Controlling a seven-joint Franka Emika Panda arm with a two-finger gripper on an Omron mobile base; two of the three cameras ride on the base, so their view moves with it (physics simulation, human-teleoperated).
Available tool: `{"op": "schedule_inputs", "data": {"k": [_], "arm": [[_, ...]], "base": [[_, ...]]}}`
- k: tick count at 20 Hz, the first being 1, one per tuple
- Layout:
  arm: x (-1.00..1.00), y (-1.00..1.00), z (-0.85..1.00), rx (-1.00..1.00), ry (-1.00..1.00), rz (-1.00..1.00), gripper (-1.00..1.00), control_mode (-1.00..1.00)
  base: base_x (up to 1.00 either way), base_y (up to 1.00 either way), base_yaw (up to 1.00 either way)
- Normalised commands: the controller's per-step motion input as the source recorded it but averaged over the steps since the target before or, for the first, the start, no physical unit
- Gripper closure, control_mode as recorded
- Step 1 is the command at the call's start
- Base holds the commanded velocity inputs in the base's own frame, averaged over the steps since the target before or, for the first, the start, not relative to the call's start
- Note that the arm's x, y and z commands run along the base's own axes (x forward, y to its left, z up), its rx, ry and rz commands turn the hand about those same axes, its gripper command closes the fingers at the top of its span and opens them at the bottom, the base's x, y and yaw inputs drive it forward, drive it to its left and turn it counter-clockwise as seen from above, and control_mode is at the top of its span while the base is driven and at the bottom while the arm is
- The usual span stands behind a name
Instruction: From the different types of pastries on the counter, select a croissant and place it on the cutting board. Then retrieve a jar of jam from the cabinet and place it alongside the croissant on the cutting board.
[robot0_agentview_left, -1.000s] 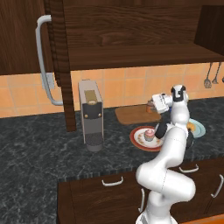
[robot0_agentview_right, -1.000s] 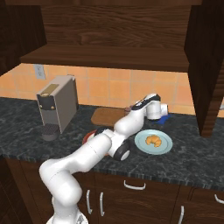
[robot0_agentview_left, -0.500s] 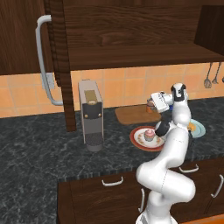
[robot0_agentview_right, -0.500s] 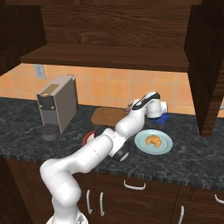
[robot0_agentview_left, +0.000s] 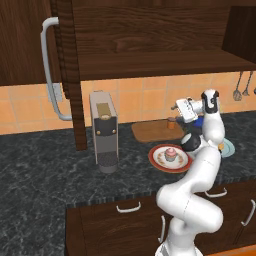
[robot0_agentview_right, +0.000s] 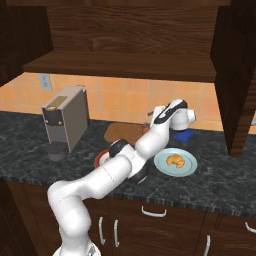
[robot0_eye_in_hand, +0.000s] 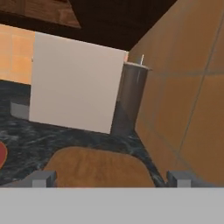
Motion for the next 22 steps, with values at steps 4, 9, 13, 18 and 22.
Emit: {"op": "schedule_inputs", "data": {"k": [4,9,13,18,22], "arm": [[0.02,-0.24,0.27,-0.23,-0.05,0.17,-1.00,-1.00],[0.00,-0.30,0.00,-0.34,-0.17,0.15,-1.00,-1.00],[0.00,-0.50,0.01,-0.26,-0.16,0.18,-1.00,-1.00],[-0.01,-0.28,0.00,-0.16,-0.08,0.16,-1.00,-1.00],[-0.12,-0.28,-0.08,-0.22,-0.16,0.20,-1.00,-1.00]], "base": [[0.00,0.00,0.00],[0.00,0.00,0.00],[0.00,0.00,0.00],[0.00,0.00,0.00],[0.00,0.00,0.00]]}}
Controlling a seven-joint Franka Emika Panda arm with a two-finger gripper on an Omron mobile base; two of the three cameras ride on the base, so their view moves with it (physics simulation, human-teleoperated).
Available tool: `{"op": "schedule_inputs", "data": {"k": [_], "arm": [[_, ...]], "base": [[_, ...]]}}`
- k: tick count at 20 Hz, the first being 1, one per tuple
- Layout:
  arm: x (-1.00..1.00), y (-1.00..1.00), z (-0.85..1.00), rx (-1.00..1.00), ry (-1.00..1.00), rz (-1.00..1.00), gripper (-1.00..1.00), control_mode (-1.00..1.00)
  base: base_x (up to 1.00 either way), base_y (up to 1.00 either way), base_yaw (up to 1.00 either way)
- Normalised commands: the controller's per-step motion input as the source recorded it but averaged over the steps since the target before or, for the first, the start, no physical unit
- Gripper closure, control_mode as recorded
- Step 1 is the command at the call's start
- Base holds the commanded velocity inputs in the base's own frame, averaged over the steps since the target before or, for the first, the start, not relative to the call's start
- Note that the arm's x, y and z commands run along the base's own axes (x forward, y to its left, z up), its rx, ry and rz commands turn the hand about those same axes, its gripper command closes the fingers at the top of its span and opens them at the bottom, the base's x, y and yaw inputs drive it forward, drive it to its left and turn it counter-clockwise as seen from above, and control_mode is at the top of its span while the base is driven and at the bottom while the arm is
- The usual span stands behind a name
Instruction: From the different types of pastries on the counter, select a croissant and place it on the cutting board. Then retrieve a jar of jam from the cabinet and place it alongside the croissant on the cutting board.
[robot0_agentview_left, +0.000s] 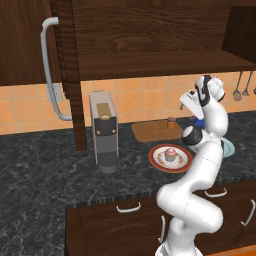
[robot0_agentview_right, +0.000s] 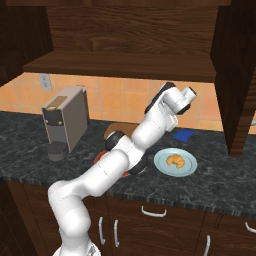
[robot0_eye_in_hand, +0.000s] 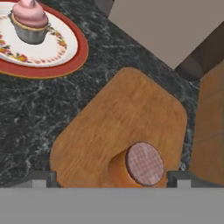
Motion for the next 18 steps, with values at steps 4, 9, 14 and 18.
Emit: {"op": "schedule_inputs", "data": {"k": [4,9,14,18], "arm": [[-0.14,-0.32,-0.12,-0.22,-0.12,0.22,-1.00,-1.00],[-0.24,-0.15,-0.24,-0.23,-0.11,0.15,-1.00,-1.00],[-0.42,-0.04,-0.30,-0.21,-0.12,0.05,-1.00,-1.00],[-0.52,0.00,-0.41,-0.16,-0.18,0.00,-1.00,-1.00]], "base": [[0.00,0.00,0.00],[0.00,0.00,0.00],[0.00,0.00,0.00],[0.00,0.00,0.00]]}}
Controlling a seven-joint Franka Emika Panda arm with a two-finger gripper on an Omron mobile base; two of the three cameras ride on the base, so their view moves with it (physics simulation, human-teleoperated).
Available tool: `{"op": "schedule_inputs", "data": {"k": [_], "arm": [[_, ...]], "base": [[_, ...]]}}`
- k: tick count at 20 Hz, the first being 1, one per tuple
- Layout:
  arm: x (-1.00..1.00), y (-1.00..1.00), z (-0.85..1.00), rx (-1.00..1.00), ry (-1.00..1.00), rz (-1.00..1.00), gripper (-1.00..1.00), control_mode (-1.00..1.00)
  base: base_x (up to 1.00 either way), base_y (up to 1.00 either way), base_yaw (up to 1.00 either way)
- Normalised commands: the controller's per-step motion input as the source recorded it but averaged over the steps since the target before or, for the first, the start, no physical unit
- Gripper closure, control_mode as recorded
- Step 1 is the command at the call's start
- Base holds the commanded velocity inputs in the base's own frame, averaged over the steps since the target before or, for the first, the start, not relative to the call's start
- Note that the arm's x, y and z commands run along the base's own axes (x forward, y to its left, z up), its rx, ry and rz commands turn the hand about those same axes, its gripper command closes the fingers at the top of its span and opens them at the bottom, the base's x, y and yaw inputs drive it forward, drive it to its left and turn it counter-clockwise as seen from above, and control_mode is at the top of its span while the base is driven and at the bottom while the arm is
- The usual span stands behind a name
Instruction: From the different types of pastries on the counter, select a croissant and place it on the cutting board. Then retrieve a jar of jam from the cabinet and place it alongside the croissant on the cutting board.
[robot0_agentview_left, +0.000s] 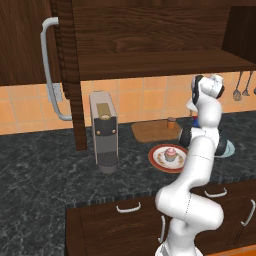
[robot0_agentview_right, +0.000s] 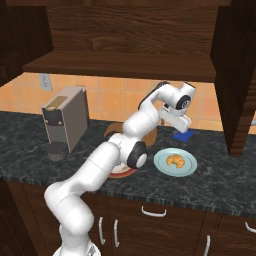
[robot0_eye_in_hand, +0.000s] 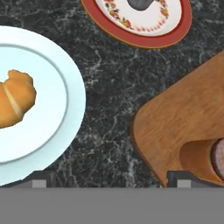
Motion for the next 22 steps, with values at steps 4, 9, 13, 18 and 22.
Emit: {"op": "schedule_inputs", "data": {"k": [4,9,13,18,22], "arm": [[-0.59,0.00,-0.54,-0.17,-0.14,0.00,-1.00,-1.00],[-0.66,0.00,-0.54,-0.22,-0.14,-0.01,-1.00,-1.00],[-0.64,0.13,-0.58,-0.18,-0.16,-0.07,-1.00,-1.00],[-0.54,0.28,-0.50,-0.20,-0.21,-0.18,-1.00,-1.00],[-0.57,0.35,-0.27,-0.31,-0.28,-0.23,-1.00,-1.00]], "base": [[0.00,0.00,0.00],[0.00,0.00,0.00],[0.00,0.00,0.00],[0.00,0.00,0.00],[0.00,0.00,0.00]]}}
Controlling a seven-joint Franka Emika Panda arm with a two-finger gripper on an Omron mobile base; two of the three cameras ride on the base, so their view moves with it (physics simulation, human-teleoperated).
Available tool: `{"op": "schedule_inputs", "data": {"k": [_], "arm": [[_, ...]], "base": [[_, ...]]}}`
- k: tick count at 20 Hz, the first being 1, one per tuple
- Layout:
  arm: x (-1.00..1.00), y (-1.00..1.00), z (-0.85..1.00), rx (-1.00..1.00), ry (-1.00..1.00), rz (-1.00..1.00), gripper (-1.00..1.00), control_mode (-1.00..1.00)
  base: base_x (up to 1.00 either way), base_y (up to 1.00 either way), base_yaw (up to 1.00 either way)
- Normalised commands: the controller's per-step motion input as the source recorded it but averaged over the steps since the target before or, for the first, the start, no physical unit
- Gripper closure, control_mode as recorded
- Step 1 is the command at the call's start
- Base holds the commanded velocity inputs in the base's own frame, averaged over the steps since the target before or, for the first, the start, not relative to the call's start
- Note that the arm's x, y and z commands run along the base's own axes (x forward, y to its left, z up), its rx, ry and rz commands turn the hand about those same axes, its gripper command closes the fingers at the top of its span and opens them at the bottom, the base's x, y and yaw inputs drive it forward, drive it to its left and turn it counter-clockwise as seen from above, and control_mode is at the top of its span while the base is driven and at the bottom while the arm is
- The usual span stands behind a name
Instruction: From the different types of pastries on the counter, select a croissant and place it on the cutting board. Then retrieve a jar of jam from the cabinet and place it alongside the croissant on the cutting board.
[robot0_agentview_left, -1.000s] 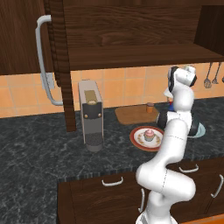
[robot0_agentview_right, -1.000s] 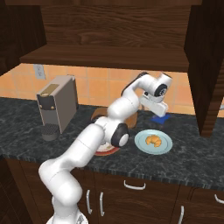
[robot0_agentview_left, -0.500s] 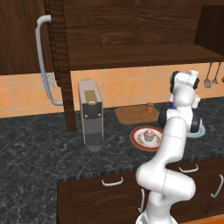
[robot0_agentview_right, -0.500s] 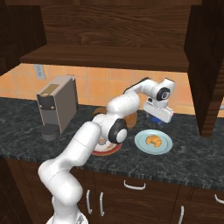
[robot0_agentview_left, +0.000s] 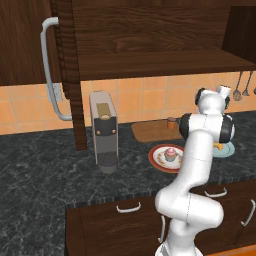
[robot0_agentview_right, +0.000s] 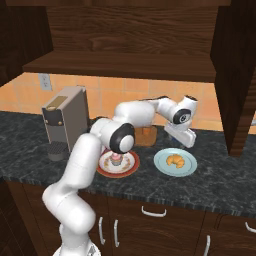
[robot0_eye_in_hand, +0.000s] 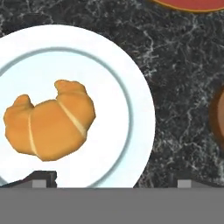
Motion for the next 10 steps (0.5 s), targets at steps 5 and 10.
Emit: {"op": "schedule_inputs", "data": {"k": [5,10], "arm": [[-0.38,0.25,-0.14,-0.25,-0.14,-0.21,-1.00,-1.00],[-0.07,-0.03,0.00,-0.12,0.00,-0.13,-1.00,-1.00]], "base": [[0.00,0.00,0.00],[0.00,0.00,0.00]]}}
